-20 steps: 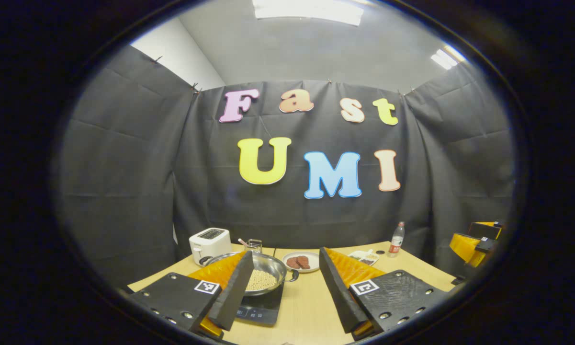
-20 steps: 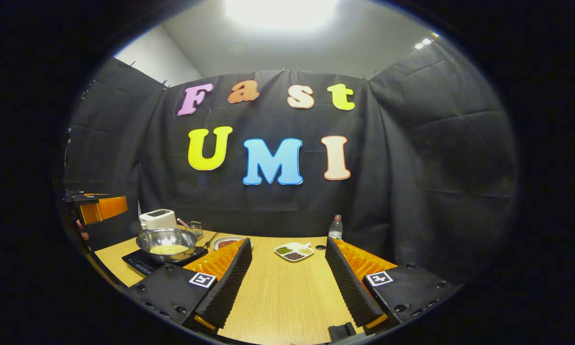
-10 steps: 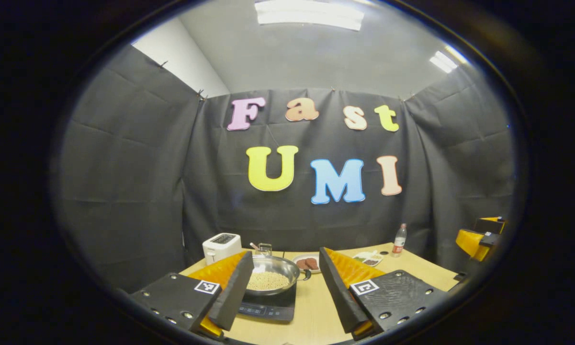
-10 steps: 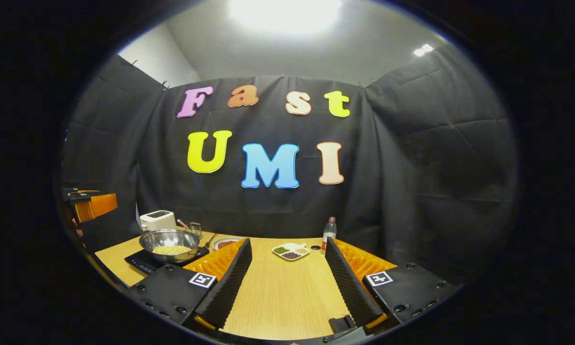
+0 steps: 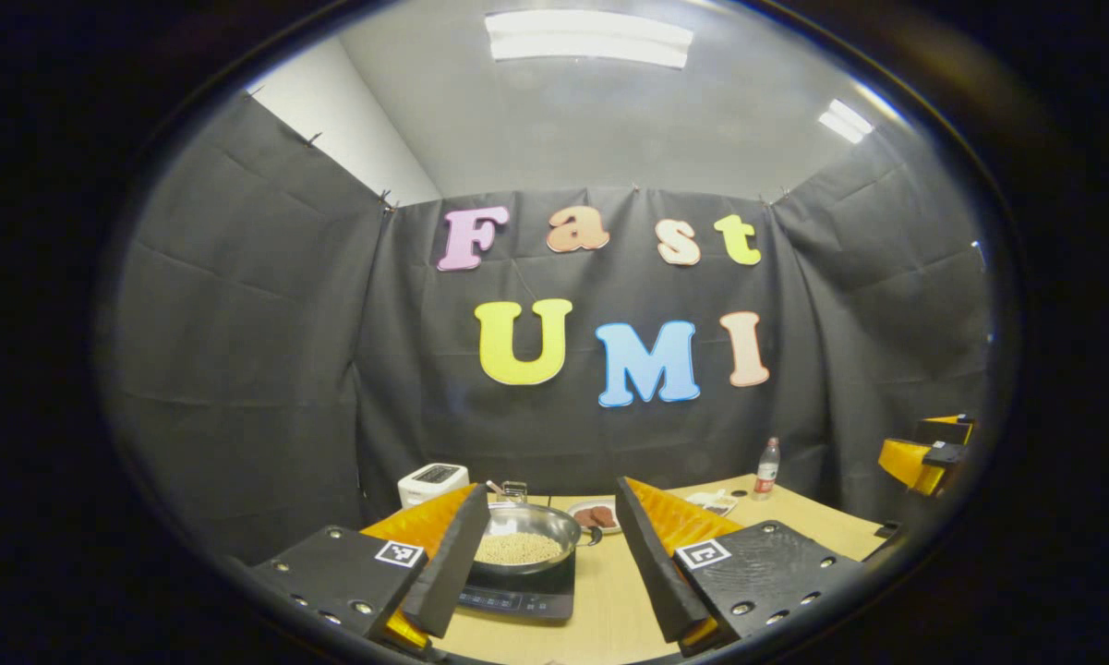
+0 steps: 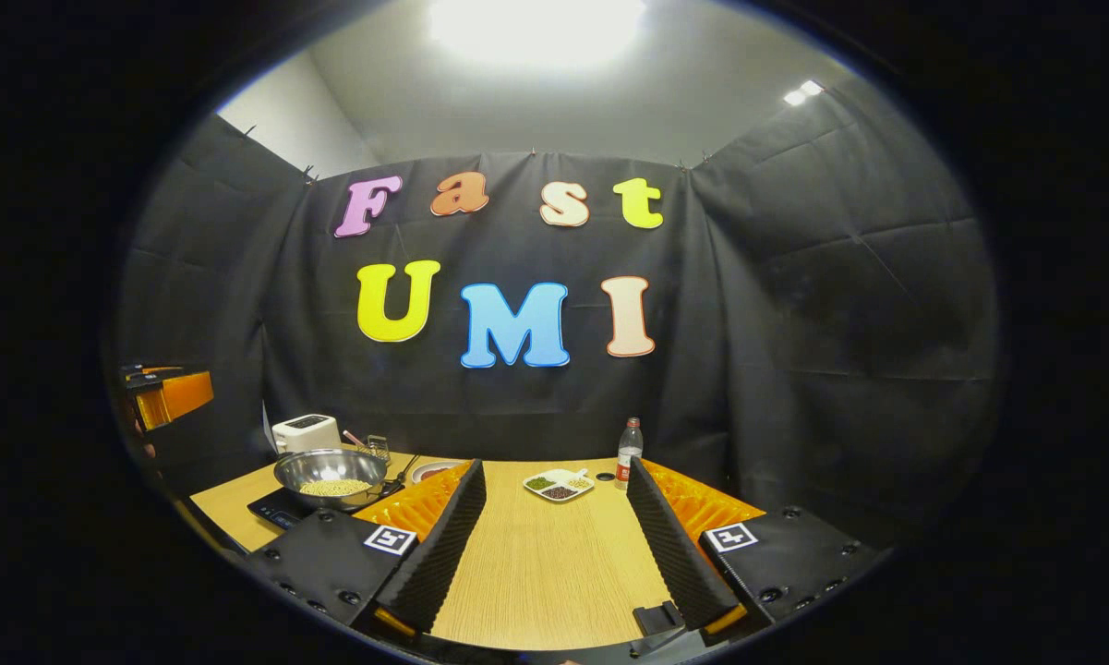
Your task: First push the handle of the pot to place it horizontally, then grasp the pot with both hands and set it on the induction cooktop.
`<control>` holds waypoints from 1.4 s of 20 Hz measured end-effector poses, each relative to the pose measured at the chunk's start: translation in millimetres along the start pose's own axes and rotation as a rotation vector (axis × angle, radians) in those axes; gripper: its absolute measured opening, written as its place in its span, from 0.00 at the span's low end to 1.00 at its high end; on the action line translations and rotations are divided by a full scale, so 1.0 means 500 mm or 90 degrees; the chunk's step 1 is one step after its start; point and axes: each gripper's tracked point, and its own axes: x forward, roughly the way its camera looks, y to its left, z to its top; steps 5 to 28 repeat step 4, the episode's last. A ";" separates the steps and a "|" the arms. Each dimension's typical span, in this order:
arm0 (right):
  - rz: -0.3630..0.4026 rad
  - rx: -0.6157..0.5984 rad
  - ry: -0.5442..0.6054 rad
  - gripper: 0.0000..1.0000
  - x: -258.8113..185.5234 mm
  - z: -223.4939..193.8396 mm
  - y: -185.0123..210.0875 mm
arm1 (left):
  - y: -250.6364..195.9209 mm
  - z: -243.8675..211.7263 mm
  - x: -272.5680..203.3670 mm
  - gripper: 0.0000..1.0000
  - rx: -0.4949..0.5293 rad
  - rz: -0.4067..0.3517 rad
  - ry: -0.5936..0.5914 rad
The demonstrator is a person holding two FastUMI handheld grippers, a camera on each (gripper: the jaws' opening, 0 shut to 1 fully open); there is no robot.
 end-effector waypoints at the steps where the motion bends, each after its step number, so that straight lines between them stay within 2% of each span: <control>1: -0.002 -0.003 -0.001 0.98 0.000 0.003 -0.004 | -0.001 -0.004 0.000 0.80 0.001 -0.001 0.000; 2: -0.003 -0.006 -0.004 0.92 -0.002 0.004 -0.006 | -0.002 -0.003 -0.001 0.80 0.003 -0.002 -0.001; 28: -0.004 -0.009 -0.006 0.92 -0.003 0.008 -0.008 | 0.000 -0.002 -0.001 0.80 0.004 -0.003 -0.001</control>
